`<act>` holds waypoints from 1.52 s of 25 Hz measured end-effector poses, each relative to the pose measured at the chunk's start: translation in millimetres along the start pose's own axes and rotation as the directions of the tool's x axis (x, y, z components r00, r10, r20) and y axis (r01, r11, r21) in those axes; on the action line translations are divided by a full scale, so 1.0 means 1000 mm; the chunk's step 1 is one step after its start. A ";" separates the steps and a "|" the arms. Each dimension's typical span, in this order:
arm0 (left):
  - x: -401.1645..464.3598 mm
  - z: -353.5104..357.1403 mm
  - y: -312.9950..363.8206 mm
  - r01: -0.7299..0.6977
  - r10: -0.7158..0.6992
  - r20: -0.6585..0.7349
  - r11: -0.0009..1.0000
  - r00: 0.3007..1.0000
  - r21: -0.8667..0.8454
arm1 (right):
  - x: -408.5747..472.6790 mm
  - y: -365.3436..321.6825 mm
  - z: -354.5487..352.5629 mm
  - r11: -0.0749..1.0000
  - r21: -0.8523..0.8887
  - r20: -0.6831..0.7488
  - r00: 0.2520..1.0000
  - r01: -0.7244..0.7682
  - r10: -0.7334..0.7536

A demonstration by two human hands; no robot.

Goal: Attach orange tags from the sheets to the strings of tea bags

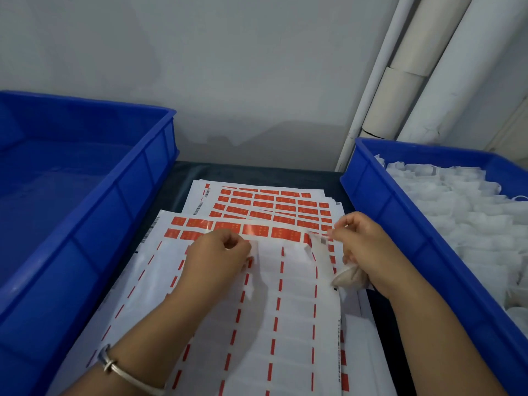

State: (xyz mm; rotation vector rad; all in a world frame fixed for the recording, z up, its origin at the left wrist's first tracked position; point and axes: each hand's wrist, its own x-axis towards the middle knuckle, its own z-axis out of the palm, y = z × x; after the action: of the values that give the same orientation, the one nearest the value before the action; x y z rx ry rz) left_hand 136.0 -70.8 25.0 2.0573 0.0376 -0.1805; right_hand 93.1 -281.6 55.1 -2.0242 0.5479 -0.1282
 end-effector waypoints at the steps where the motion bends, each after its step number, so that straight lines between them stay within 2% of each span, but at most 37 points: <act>1: 0.000 0.000 -0.001 0.054 -0.054 0.010 0.993 0.999 -0.102 | -0.002 -0.003 -0.002 0.995 0.087 -0.008 0.999 -0.042 0.043; 3: -0.003 0.002 -0.003 0.173 -0.156 0.080 0.945 0.984 -0.279 | -0.009 -0.011 -0.007 0.967 0.231 0.024 0.994 -0.105 0.103; 5: -0.004 0.003 -0.003 0.272 -0.241 0.131 0.900 0.962 -0.341 | -0.016 -0.017 -0.011 0.952 0.288 0.074 0.994 -0.104 0.086; 7: -0.003 0.001 -0.002 0.310 -0.276 0.142 0.882 0.951 -0.356 | -0.025 -0.022 -0.015 0.947 0.317 0.103 0.994 -0.054 0.022; 9: -0.006 -0.001 0.000 0.291 -0.257 0.146 0.899 0.955 -0.327 | -0.035 -0.027 -0.016 0.954 0.300 0.128 0.990 0.025 -0.066; 12: -0.018 -0.007 0.008 0.296 -0.205 0.239 0.843 0.949 -0.450 | -0.048 -0.032 -0.015 0.961 0.232 0.154 0.970 0.150 -0.189; 15: -0.031 -0.015 0.019 0.300 -0.127 0.343 0.802 0.931 -0.517 | -0.059 -0.038 -0.013 0.955 0.175 0.140 0.954 0.238 -0.263; 18: -0.043 -0.025 0.029 0.283 -0.060 0.394 0.795 0.917 -0.537 | -0.071 -0.047 -0.013 0.945 0.142 0.197 0.927 0.295 -0.319; 22: -0.052 -0.038 0.038 0.251 -0.009 0.495 0.869 0.869 -0.426 | -0.085 -0.054 -0.012 0.939 0.126 0.315 0.885 0.320 -0.344; 28: -0.058 -0.055 0.047 0.164 -0.014 0.692 0.975 0.722 -0.151 | -0.089 -0.061 -0.010 0.927 -0.066 0.421 0.852 0.370 -0.311; 38: -0.068 -0.056 0.054 0.113 0.015 0.725 0.985 0.688 -0.127 | -0.091 -0.057 -0.005 0.916 -0.094 0.384 0.864 0.389 -0.327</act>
State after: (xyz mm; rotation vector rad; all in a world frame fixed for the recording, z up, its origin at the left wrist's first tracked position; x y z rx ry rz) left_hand 80.4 -43.5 108.3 1.6889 -0.3763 -0.9928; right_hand 29.5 -223.5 119.1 -2.2308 -0.0610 0.0714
